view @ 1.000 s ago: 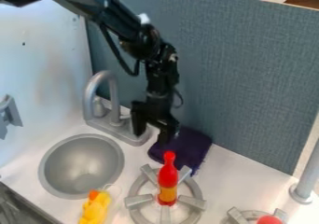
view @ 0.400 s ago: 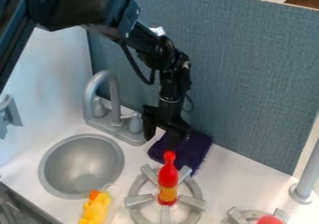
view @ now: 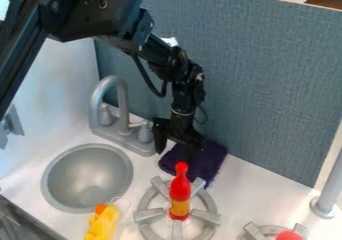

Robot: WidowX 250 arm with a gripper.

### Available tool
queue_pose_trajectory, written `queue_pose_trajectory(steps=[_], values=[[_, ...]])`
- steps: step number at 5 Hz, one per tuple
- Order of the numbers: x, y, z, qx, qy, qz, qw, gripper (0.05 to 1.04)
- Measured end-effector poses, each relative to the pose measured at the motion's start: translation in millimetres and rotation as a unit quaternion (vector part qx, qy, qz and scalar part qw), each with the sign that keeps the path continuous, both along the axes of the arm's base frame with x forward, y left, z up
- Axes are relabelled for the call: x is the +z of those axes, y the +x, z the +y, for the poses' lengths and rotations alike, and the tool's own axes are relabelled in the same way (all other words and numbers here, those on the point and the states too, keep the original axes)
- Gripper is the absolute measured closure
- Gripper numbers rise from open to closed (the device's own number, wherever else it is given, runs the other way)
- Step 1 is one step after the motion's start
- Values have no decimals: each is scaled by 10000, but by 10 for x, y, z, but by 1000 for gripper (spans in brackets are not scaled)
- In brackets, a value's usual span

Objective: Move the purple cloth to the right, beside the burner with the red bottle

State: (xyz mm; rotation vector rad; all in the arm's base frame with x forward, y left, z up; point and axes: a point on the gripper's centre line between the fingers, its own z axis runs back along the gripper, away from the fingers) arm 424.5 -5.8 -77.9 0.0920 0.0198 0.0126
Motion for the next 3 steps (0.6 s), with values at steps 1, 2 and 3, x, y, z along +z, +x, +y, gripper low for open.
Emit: queue_pose_trajectory(steps=[1, 2, 3], values=[[-11, 85, -17, 419, -78, -313, 9986, 83], [-124, 98, -24, 794, -113, -433, 9958, 83], [-185, 118, -33, 1065, -137, -545, 9927, 83]])
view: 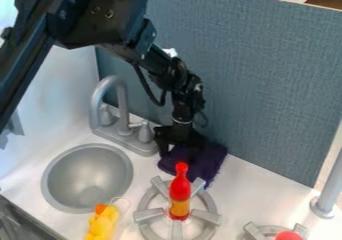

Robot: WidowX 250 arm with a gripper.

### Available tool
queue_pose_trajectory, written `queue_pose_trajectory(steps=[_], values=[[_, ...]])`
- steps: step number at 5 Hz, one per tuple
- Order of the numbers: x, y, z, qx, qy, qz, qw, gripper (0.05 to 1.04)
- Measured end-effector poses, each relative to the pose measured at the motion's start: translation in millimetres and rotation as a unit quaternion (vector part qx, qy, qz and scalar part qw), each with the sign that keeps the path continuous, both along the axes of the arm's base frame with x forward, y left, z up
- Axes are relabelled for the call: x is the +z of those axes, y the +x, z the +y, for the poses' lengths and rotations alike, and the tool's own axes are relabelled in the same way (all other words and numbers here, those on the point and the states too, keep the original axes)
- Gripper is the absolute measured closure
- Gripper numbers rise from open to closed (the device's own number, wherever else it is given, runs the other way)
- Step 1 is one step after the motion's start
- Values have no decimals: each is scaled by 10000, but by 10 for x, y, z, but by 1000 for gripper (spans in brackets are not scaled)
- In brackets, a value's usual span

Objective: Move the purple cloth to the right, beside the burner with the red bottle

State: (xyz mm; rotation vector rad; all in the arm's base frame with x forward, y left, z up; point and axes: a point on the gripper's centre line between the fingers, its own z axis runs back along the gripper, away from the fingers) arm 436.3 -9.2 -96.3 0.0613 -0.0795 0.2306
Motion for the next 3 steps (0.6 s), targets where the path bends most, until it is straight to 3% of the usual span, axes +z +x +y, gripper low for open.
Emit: queue_pose_trajectory(steps=[1, 3], values=[[-52, 18, -64, 55, 86, -34, 9999, 83], [-85, 20, -268, -20, -204, -50, 9998, 82]])
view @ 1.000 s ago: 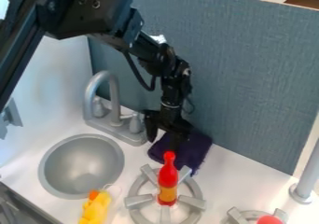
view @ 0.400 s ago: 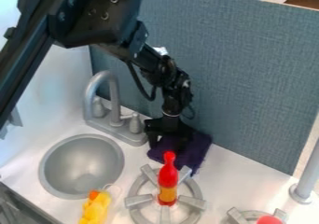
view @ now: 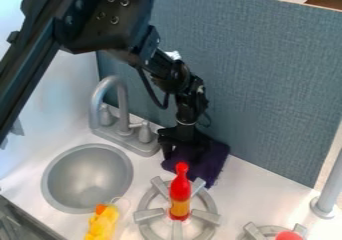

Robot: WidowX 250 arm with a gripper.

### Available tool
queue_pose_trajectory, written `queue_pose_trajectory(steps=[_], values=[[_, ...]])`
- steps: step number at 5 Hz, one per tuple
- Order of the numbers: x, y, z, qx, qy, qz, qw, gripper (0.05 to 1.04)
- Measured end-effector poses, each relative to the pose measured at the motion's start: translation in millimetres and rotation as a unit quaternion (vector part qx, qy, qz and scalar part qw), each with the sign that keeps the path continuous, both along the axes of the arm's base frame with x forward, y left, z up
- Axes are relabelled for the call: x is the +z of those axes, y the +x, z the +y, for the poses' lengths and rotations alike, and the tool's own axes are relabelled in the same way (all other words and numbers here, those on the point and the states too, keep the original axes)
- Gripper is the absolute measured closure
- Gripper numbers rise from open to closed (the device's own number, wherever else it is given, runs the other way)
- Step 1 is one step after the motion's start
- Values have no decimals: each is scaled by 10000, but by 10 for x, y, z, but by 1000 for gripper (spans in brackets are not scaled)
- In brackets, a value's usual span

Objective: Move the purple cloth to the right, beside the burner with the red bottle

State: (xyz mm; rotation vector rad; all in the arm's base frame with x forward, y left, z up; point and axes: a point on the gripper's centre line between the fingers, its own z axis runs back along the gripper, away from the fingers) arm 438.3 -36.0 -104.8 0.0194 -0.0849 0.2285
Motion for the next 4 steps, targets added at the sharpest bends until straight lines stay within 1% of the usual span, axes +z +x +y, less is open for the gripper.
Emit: queue_pose_trajectory(steps=[1, 2, 3, 4], values=[[-9, -15, -265, -272, -117, -45, 9996, 82], [1, -89, -668, -736, -232, -145, 9969, 82], [3, -196, -1041, -1166, -255, -193, 9927, 83], [-4, -306, -1272, -1475, -259, -210, 9885, 83]])
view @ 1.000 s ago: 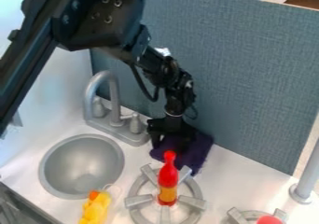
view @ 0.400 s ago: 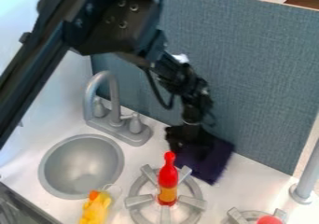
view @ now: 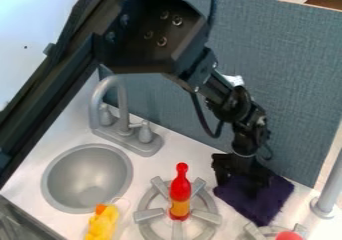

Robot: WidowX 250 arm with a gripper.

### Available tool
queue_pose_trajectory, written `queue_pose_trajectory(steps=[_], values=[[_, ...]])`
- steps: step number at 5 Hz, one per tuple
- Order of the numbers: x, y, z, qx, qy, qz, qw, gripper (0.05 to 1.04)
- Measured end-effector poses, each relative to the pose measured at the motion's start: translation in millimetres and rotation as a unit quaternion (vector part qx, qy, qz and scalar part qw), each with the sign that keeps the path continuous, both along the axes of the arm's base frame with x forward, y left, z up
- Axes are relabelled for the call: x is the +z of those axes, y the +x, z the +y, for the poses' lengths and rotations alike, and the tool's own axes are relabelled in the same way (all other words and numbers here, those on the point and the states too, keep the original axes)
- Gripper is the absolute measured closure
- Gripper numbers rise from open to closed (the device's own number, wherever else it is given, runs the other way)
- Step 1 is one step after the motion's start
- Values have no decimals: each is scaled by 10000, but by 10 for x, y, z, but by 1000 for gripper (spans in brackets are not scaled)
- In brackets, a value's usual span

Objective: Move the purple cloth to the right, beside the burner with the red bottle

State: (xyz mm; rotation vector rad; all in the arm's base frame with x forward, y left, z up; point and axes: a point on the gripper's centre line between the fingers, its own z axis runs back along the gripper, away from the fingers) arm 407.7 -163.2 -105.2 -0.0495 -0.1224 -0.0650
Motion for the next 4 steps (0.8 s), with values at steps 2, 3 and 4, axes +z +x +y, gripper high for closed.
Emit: queue_pose_trajectory(steps=[2, 3, 4], values=[[35, -192, 24, 243, 134, -144, 9995, 83], [227, -287, 103, 140, 208, -383, 9990, 83], [706, -220, 21, -288, -22, -682, 9973, 83]])
